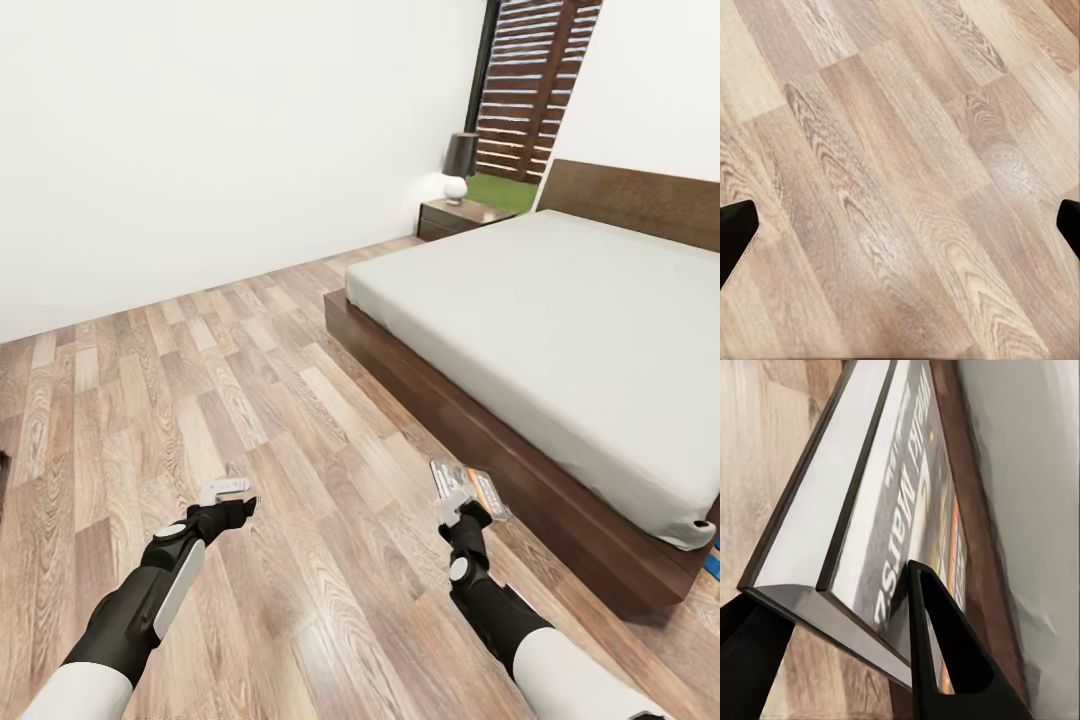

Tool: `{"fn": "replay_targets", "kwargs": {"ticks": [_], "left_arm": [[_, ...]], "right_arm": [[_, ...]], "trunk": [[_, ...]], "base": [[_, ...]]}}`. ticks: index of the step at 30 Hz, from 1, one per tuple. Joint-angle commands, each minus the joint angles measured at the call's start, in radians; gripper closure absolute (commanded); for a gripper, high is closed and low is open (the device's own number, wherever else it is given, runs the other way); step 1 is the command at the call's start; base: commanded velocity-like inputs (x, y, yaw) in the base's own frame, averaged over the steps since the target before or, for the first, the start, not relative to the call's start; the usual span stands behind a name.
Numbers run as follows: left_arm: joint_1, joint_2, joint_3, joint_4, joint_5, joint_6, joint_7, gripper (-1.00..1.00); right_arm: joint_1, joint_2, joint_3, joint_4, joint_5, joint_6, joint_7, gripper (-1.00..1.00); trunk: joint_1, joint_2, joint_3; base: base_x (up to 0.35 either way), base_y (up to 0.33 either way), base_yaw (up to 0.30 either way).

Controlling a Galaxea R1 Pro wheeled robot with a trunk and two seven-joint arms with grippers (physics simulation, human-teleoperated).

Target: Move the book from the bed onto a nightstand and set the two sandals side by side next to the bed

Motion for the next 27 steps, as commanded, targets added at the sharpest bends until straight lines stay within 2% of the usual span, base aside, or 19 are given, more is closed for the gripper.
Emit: {"fn": "replay_targets", "kwargs": {"ticks": [1, 2, 4, 7, 8, 15, 27], "left_arm": [[0.0, 0.001, -0.003, -0.001, 0.01, 0.004, 0.008, -1.0], [0.0, 0.001, -0.003, -0.001, 0.01, 0.005, 0.008, -1.0], [0.0, 0.001, -0.003, -0.001, 0.01, 0.006, 0.009, -1.0], [0.0, 0.001, -0.003, -0.001, 0.011, 0.007, 0.011, -1.0], [0.0, 0.0, -0.003, 0.0, 0.011, 0.007, 0.011, -1.0], [0.0, 0.0, -0.005, 0.003, 0.012, 0.008, 0.014, -1.0], [0.0, 0.001, -0.006, 0.007, 0.012, 0.005, 0.019, -1.0]], "right_arm": [[-0.001, 0.0, -0.013, -0.004, 0.001, 0.005, 0.019, 1.0], [-0.001, 0.0, -0.045, -0.01, -0.025, -0.005, 0.071, 1.0], [-0.001, 0.001, -0.08, -0.024, -0.059, -0.016, 0.154, 1.0], [-0.001, 0.001, -0.114, -0.045, -0.098, -0.024, 0.245, 1.0], [-0.001, -0.002, -0.149, -0.077, -0.142, -0.03, 0.298, 1.0], [-0.001, -0.006, -0.17, -0.106, -0.195, -0.042, 0.324, 1.0], [-0.001, 0.0, -0.171, -0.112, -0.204, -0.044, 0.33, 1.0]], "trunk": [[-0.004, 0.007, 0.003], [-0.008, 0.014, 0.006], [-0.016, 0.028, 0.013], [-0.027, 0.049, 0.023], [-0.031, 0.056, 0.026], [-0.058, 0.105, 0.048], [-0.104, 0.189, 0.086]], "base": [[-0.001, 0.001, 0.221], [-0.001, 0.001, 0.207], [-0.001, 0.0, 0.182], [0.0, 0.0, 0.098], [0.0, 0.0, 0.023], [0.0, 0.0, 0.008], [0.0, 0.0, 0.0]]}}
